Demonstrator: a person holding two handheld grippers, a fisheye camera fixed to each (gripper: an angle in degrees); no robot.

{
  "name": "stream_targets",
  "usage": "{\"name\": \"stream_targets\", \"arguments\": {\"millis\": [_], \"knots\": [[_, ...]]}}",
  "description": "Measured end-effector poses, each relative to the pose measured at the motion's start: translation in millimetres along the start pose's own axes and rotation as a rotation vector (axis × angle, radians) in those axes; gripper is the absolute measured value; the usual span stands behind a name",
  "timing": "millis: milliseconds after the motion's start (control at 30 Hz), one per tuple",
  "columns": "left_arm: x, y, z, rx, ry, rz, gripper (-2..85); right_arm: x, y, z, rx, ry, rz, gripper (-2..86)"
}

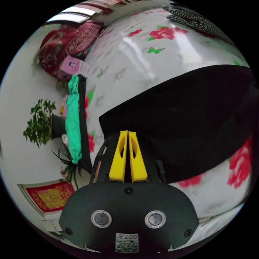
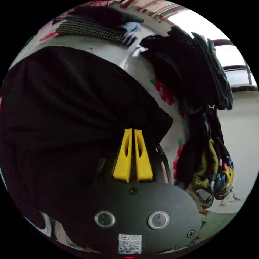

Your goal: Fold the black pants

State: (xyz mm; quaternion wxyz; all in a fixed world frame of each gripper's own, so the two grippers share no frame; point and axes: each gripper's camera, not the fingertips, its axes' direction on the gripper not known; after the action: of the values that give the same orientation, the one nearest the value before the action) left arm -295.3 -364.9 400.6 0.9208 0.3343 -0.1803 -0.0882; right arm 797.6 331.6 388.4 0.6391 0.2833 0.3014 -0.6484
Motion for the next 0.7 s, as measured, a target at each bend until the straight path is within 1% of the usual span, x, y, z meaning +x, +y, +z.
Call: {"name": "stream_targets", "arguments": {"millis": [33,100,133,167,200,267,333,400,433,467,500,567,633,667,700], "knots": [[-3.7,-26.8,3.6,0.006,-0.036,0.021,-0.9,7.5,-3.0,5.9,-0.019,-0.004,0.003,0.0],[-14.1,-68.2,4.1,0.001,-0.034,0.016,-0.9,49.5,-19.2,19.1,-0.026,-0.073,0.103,0.0],[-24.5,-91.5,-1.1,0.008,0.020,-0.019,-0.9,59.8,-23.8,22.1,-0.033,-0.095,0.130,0.0],[-39.2,-107.7,-11.0,0.031,0.113,-0.095,-0.9,76.9,-33.1,27.4,-0.061,-0.121,0.172,0.1],[-47.6,-112.6,-17.5,0.049,0.160,-0.145,-0.9,89.1,-41.1,31.5,-0.101,-0.124,0.198,0.1],[-76.6,-110.2,-47.0,0.139,0.322,-0.329,-0.7,99.6,-45.9,33.1,-0.143,-0.122,0.217,0.2],[-83.6,-90.6,-70.8,0.224,0.420,-0.347,-0.3,106.3,-39.1,24.9,-0.125,-0.149,0.226,0.4],[-79.4,-59.6,-92.5,0.279,0.476,-0.334,0.9,114.7,-9.7,-4.0,0.019,-0.202,0.293,0.8],[-69.1,-36.2,-102.7,0.298,0.559,-0.286,2.5,116.5,0.1,-11.7,0.054,-0.230,0.314,1.0],[-52.4,-12.7,-108.8,0.304,0.668,-0.217,5.7,119.0,21.9,-25.2,0.112,-0.305,0.346,1.5],[-42.3,-1.8,-110.2,0.297,0.720,-0.183,7.3,119.5,44.6,-35.2,0.146,-0.371,0.373,2.1],[4.3,32.3,-108.9,0.182,0.867,-0.062,9.8,117.9,80.1,-45.1,0.153,-0.433,0.412,3.3],[38.7,47.0,-108.1,0.091,0.911,0.025,9.3,115.9,114.8,-51.1,0.128,-0.459,0.441,4.6],[45.7,57.8,-121.2,0.155,0.851,0.012,7.6,116.0,136.6,-53.0,0.093,-0.459,0.468,5.5],[49.9,60.0,-128.3,0.179,0.836,0.041,7.1,118.2,157.6,-54.1,0.057,-0.456,0.503,6.4]]}}
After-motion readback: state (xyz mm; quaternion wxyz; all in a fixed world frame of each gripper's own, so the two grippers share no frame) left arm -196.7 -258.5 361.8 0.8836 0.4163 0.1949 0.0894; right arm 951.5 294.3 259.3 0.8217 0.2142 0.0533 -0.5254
